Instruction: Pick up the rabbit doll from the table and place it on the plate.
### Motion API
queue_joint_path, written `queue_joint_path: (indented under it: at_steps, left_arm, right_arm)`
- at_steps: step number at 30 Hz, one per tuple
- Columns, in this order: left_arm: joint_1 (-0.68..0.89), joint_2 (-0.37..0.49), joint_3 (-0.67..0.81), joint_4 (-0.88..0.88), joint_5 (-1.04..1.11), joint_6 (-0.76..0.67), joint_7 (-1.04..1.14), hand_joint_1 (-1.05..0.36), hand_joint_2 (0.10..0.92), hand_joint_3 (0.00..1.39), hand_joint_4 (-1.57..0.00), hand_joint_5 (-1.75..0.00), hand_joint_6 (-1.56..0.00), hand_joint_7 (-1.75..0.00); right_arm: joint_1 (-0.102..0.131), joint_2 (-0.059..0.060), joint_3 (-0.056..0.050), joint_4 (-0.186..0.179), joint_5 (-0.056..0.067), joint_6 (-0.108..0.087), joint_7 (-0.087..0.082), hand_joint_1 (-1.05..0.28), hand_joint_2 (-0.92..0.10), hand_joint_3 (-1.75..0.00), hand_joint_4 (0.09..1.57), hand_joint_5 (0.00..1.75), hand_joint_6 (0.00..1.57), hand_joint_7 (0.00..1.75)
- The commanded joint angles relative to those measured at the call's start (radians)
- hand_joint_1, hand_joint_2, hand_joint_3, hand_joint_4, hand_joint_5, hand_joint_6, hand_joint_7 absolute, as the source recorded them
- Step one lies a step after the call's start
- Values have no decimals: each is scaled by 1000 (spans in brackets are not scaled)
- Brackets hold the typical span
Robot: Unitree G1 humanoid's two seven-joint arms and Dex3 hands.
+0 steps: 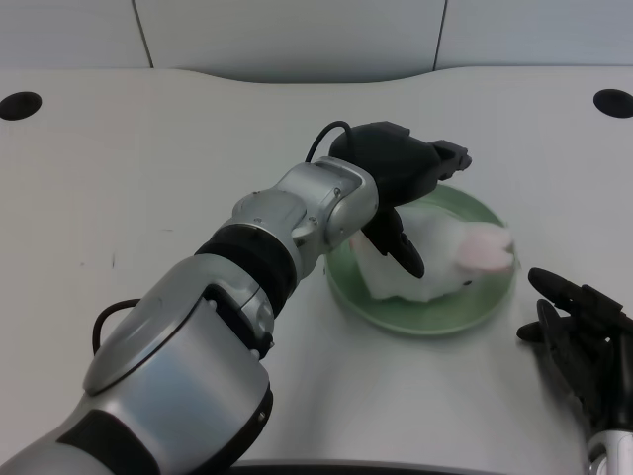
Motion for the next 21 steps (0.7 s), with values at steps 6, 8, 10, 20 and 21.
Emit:
queue_joint_path:
  at_steps: [6,8,10,20,21]
  left_arm:
    - [-22,16,15,2,-14,34,-32,-1048,921,126,1,1,1,1]
    - [-21,33,30,-1,-27,28,-39,-1048,921,124,1,1,1,1]
    - [-17,54,46,-4,-39,17,-45,-1048,921,127,1,1,1,1]
    - [136,237,217,-63,-225,-188,-61,-993,921,164,-2,-407,-1,-279]
    - [152,249,228,-69,-237,-207,-63,-987,921,175,-1,-431,0,-292]
  right_arm:
    - [-1,-20,-1,8,-5,-3,-19,-320,-921,-273,739,1169,991,50]
    - [-4,-17,-9,10,10,0,0,-316,-921,-273,740,1166,992,51]
    - [-4,-14,-12,7,15,3,5,-321,-921,-271,752,1173,997,54]
    - [-9,-8,-18,5,29,12,26,-303,-921,-282,761,1199,1006,62]
    - [-10,-8,-19,6,35,14,36,-314,-921,-284,756,1206,1004,62]
